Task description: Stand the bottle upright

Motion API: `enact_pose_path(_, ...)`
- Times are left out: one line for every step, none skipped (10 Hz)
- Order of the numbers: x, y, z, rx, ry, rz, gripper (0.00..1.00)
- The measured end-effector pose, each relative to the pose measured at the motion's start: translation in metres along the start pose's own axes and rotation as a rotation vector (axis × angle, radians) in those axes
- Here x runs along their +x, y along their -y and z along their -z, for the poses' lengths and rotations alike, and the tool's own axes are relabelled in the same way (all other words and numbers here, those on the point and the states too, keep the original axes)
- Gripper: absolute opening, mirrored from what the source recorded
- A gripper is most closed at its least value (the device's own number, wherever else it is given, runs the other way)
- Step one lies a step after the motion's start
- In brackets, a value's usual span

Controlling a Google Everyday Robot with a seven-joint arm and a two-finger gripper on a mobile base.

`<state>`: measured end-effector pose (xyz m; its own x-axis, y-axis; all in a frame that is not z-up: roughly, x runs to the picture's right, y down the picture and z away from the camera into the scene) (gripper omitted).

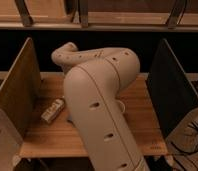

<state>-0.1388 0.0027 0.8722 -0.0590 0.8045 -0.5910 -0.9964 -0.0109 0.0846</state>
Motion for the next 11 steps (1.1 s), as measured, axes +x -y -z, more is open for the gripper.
enact_pose_path(0.010, -0.011, -0.004, -0.006, -0.014, 0.026, 0.80)
enact_pose_path(0.017, -0.020, -0.007, -0.011, -0.024, 0.044, 0.80)
enact_pose_path(0.023, -0.028, -0.011, -0.021, -0.034, 0.053, 0.80)
enact_pose_path(0.028, -0.036, -0.016, -0.035, -0.044, 0.054, 0.80)
enact_pose_path(0.032, -0.043, -0.023, -0.038, -0.057, 0.054, 0.80)
enact_pose_path(0.032, -0.044, -0.022, -0.041, -0.055, 0.052, 0.80)
enact_pose_path(0.032, -0.043, -0.022, -0.040, -0.057, 0.051, 0.80)
enact_pose_path(0.031, -0.041, -0.022, -0.038, -0.055, 0.049, 0.80)
enact_pose_path(0.032, -0.042, -0.022, -0.038, -0.055, 0.050, 0.80)
enact_pose_path(0.033, -0.045, -0.023, -0.038, -0.057, 0.054, 0.80)
enact_pose_path(0.034, -0.048, -0.027, -0.035, -0.065, 0.058, 0.80)
